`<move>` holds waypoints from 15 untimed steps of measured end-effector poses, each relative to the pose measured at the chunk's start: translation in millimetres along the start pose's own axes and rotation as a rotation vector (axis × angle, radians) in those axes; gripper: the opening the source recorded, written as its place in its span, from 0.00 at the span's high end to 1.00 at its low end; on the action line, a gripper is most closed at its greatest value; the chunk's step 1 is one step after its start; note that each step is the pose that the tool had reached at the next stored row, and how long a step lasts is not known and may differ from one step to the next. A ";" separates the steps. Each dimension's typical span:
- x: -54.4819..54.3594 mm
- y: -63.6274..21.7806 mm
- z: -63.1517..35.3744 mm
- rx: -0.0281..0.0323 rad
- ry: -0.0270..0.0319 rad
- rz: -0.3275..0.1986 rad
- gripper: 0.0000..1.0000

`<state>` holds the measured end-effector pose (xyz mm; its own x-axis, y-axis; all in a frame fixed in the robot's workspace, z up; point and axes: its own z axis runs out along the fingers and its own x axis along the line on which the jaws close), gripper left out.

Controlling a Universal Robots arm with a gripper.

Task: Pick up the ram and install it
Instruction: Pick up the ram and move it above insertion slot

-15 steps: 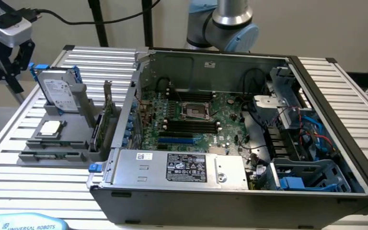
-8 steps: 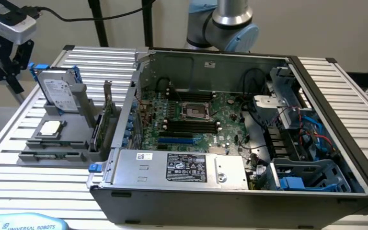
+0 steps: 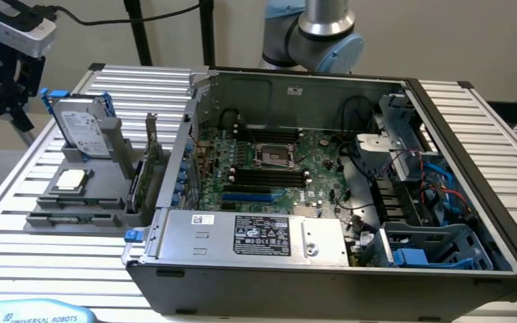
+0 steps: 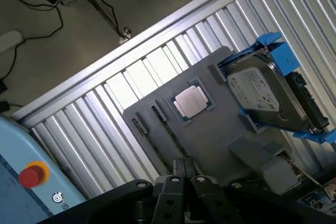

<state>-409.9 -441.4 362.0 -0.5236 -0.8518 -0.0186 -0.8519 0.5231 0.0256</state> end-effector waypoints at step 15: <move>0.0 0.0 1.4 -0.0051 0.0070 -0.272 0.89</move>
<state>-409.9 -441.5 360.7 -0.2749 -0.9613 -0.0186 -0.9613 0.2744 0.0257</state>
